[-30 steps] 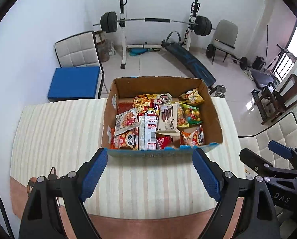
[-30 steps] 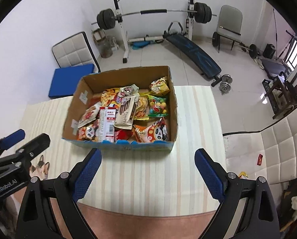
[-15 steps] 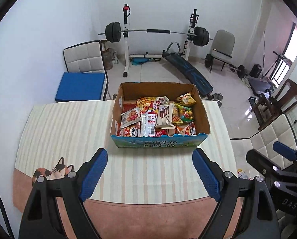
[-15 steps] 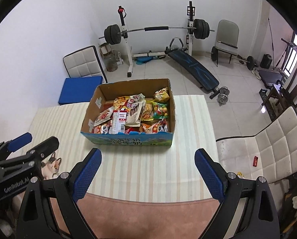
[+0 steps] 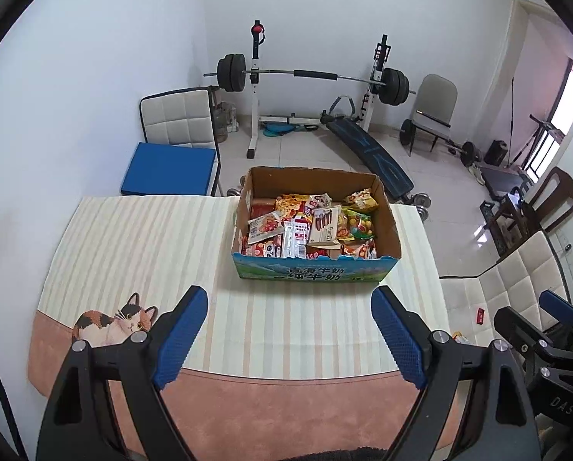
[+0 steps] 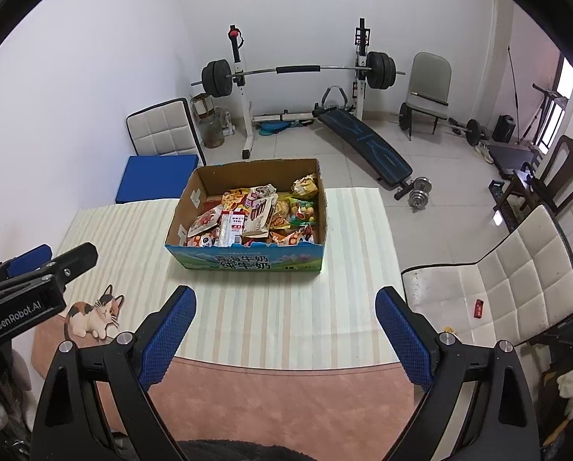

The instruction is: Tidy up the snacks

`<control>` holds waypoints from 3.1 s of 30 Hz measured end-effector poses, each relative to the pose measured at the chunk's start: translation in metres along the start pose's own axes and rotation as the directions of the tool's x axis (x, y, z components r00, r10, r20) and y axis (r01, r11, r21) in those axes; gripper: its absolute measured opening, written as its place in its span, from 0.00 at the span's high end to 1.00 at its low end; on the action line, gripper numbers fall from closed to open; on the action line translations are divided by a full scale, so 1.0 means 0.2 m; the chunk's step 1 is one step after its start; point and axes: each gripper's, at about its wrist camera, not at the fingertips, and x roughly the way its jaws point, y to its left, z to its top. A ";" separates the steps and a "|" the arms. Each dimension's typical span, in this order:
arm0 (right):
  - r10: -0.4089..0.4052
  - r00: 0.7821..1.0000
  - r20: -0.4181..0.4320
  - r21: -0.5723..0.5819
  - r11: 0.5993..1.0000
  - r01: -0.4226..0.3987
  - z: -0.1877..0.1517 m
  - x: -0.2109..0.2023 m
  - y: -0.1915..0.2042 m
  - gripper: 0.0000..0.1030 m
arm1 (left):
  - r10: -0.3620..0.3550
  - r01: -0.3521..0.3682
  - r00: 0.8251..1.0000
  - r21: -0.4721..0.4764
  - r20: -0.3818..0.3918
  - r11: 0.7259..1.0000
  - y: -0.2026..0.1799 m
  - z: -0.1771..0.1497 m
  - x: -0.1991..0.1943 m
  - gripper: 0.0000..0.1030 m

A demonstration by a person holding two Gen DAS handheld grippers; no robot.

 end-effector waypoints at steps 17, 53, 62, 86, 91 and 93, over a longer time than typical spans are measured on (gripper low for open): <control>-0.057 0.998 0.025 -0.006 0.998 0.057 0.08 0.16 0.02 0.01 | 0.032 -0.032 0.999 0.007 0.023 0.999 0.02 0.01 0.10 0.00; -0.102 0.992 0.079 -0.023 0.994 0.104 0.36 0.44 0.02 0.00 | 0.072 -0.073 0.997 0.024 0.037 0.997 -0.01 0.20 0.37 0.00; -0.101 0.992 0.072 -0.010 0.995 0.102 0.37 0.45 0.03 0.00 | 0.067 -0.068 0.997 0.038 0.045 0.997 -0.02 0.21 0.36 0.00; -0.106 0.992 0.070 0.011 0.994 0.106 0.32 0.44 0.04 0.00 | 0.057 -0.059 0.997 0.050 0.053 0.997 -0.04 0.20 0.33 0.00; -0.110 0.991 0.073 0.012 0.994 0.110 0.30 0.43 0.05 0.00 | 0.054 -0.057 0.997 0.054 0.057 0.997 -0.04 0.21 0.31 0.00; -0.111 0.991 0.074 0.011 0.994 0.110 0.30 0.42 0.05 0.00 | 0.053 -0.056 0.997 0.053 0.057 0.997 -0.04 0.21 0.31 0.00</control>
